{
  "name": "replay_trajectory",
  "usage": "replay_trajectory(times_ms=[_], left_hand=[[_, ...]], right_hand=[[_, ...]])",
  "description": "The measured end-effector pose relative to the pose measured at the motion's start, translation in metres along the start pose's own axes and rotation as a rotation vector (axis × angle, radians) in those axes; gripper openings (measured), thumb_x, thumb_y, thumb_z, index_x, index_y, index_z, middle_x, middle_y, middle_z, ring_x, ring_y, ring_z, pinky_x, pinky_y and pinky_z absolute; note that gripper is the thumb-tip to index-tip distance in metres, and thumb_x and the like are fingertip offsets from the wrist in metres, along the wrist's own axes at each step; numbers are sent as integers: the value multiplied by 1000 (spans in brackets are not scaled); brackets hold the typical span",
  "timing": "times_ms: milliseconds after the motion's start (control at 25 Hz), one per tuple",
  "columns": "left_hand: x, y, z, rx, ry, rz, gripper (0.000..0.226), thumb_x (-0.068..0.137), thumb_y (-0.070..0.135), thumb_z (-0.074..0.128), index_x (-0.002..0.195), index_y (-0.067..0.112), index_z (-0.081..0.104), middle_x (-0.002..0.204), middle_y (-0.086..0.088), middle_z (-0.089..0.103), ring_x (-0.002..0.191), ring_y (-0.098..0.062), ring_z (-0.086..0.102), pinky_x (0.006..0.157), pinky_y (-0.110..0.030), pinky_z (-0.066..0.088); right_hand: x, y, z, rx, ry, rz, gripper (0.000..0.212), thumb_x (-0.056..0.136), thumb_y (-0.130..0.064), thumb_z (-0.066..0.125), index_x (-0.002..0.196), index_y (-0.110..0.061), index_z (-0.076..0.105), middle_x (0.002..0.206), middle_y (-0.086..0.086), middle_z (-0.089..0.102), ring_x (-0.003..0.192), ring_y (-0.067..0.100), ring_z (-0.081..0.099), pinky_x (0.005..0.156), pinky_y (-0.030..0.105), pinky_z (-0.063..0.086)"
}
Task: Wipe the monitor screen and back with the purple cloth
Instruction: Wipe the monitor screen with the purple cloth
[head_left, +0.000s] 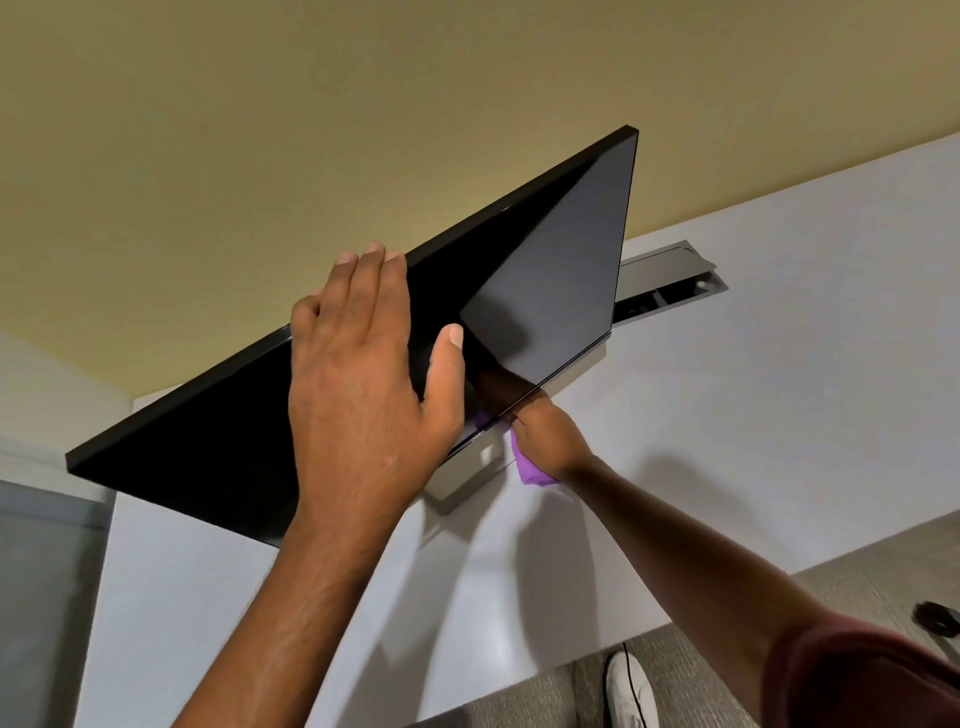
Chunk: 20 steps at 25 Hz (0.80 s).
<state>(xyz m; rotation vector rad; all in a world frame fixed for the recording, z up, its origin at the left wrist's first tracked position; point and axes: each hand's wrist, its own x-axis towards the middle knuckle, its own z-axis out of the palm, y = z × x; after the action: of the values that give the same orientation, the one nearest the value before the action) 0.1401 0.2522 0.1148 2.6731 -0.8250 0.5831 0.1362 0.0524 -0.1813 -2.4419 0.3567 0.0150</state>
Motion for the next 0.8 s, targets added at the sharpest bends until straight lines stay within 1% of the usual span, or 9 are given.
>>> replay_trajectory(times_ms=[120,160,240,280,320,400,520,640,800], left_hand=[[1,-1,-1,0,-1,-10,64,108,45,46,159,6,44,166,-12,46,160,-28,34,128,-50,28],[2,-1,-1,-3,0,-14,64,108,45,46,159,7,45,166,-11,46,160,-28,34,128,-49,28],[2,0,-3,-13,-2,-22,63,108,44,45,159,8,45,166,-10,46,160,-27,35,128,-48,28],[2,0,-3,-15,-3,-25,62,108,44,44,159,8,45,166,-10,46,159,-26,35,128,-48,28],[3,0,-3,-15,-1,-26,61,109,44,42,159,8,45,166,-10,47,159,-26,36,128,-48,29],[3,1,-3,-15,8,-23,61,110,43,40,159,8,46,165,-10,48,158,-26,38,127,-48,30],[3,2,-3,-22,21,-23,60,110,42,40,159,7,47,165,-11,48,157,-26,39,127,-47,30],[3,2,-2,-18,24,-21,59,110,41,41,158,7,47,165,-11,48,157,-27,39,127,-48,30],[3,2,-1,-26,40,-28,58,111,40,43,159,7,47,165,-11,48,157,-27,39,128,-45,28]], right_hand=[[-2,2,0,-20,38,-29,39,103,-8,49,139,-9,65,138,13,62,128,34,60,106,44,53],[-7,0,0,4,77,-46,39,103,-6,50,139,-9,65,139,10,62,128,31,60,110,40,50],[-23,-7,1,60,259,-110,44,101,4,53,142,-5,64,139,7,63,126,24,60,114,24,38],[-30,-7,7,73,362,-155,47,98,8,53,142,-4,65,140,10,65,127,27,61,116,21,35],[-37,-7,14,75,429,-192,47,96,8,52,140,-2,65,141,15,66,131,33,61,118,26,38],[-46,-2,31,46,502,-190,42,100,3,46,136,2,67,143,22,65,139,41,58,119,43,46],[-65,-11,60,43,486,-132,49,98,4,50,146,6,60,152,26,57,149,45,47,121,58,43],[-88,-28,89,-51,443,-245,55,98,5,58,153,4,52,160,26,49,151,45,43,122,56,42],[-100,-60,122,-38,344,-293,61,100,-12,55,159,1,43,169,19,37,153,40,43,123,54,37]])
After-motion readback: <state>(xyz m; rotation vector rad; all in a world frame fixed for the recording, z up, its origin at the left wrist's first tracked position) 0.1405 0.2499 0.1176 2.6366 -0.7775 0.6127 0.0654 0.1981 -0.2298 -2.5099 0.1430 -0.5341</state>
